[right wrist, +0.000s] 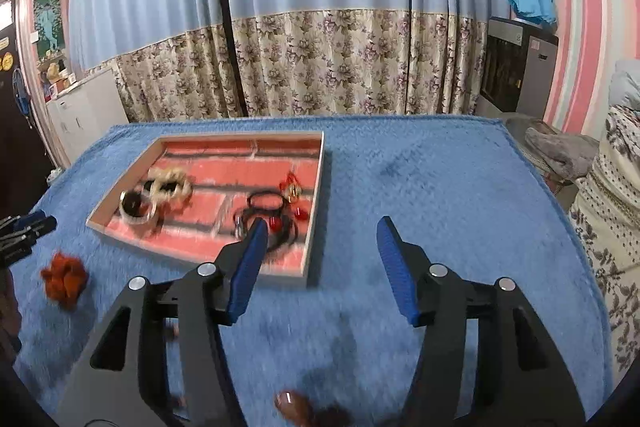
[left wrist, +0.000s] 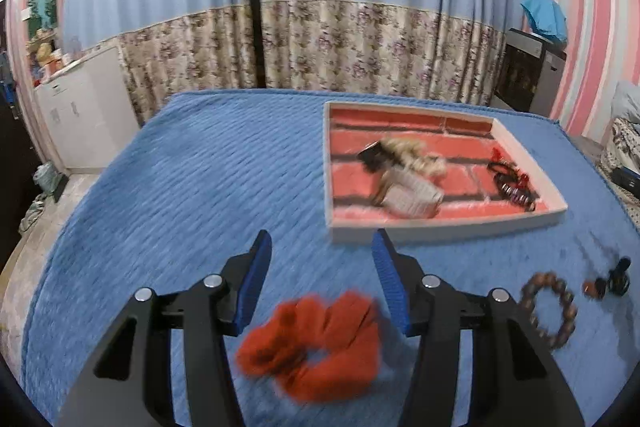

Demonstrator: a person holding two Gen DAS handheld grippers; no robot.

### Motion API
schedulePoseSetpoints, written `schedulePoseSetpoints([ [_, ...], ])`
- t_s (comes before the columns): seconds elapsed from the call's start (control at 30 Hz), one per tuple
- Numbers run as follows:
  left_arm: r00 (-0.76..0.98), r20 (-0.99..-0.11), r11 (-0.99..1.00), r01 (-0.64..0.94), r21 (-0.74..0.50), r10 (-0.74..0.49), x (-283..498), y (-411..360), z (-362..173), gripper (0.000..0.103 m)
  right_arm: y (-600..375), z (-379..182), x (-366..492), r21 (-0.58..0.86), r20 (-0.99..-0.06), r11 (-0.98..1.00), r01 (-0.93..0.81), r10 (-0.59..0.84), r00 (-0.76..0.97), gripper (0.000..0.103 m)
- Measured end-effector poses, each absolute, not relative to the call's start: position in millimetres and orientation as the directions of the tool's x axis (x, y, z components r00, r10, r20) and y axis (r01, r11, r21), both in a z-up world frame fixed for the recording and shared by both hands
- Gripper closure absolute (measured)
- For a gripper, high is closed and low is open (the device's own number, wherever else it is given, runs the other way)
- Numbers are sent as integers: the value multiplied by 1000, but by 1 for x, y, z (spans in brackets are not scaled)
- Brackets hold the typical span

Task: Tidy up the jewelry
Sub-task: 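Move the left gripper to the orange scrunchie and grasp it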

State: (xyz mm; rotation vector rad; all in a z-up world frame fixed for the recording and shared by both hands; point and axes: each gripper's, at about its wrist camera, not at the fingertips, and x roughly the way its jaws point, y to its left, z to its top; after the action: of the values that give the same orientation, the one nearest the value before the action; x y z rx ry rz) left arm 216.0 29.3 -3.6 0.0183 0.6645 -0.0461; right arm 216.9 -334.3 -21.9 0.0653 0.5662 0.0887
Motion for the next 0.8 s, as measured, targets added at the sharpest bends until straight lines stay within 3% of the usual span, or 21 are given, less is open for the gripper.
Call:
schedulePoseSetpoints([
  [0.3, 804, -595, 1000, 11, 13, -2, 145, 49, -24, 47, -354, -54, 150, 102, -566, 994, -49, 98, 818, 45],
  [0.43, 785, -618, 998, 1, -55, -35, 129, 47, -35, 46, -341, -75, 141, 99, -599, 993, -72, 117, 792, 45],
  [0.8, 749, -661, 999, 2, -48, -33, 137, 38, -47, 45, -313, -106, 156, 21, -698, 997, -71, 65, 713, 46],
])
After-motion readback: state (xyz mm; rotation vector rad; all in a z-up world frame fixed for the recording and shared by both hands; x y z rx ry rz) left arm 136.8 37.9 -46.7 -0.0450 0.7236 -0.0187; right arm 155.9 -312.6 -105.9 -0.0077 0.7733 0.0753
